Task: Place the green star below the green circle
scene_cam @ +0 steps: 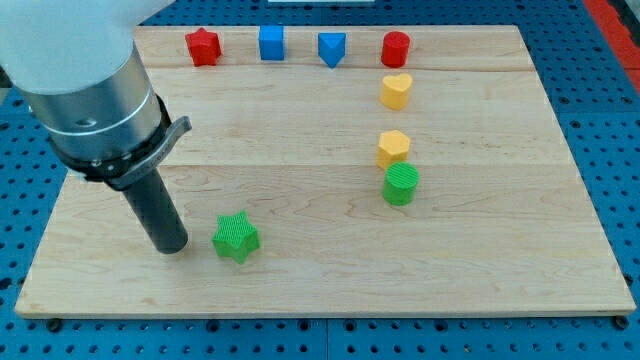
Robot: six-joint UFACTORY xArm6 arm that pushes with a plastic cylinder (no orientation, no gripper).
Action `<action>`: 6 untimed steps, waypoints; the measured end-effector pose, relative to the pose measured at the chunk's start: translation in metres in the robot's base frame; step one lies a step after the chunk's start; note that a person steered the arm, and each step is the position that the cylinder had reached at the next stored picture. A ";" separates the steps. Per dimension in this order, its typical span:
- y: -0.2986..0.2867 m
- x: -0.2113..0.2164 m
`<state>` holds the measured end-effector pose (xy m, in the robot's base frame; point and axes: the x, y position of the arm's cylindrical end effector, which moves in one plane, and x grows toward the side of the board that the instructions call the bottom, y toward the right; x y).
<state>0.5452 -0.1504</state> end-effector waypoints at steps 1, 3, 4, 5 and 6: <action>0.058 -0.004; 0.164 -0.004; 0.194 -0.002; 0.202 -0.001; 0.169 -0.003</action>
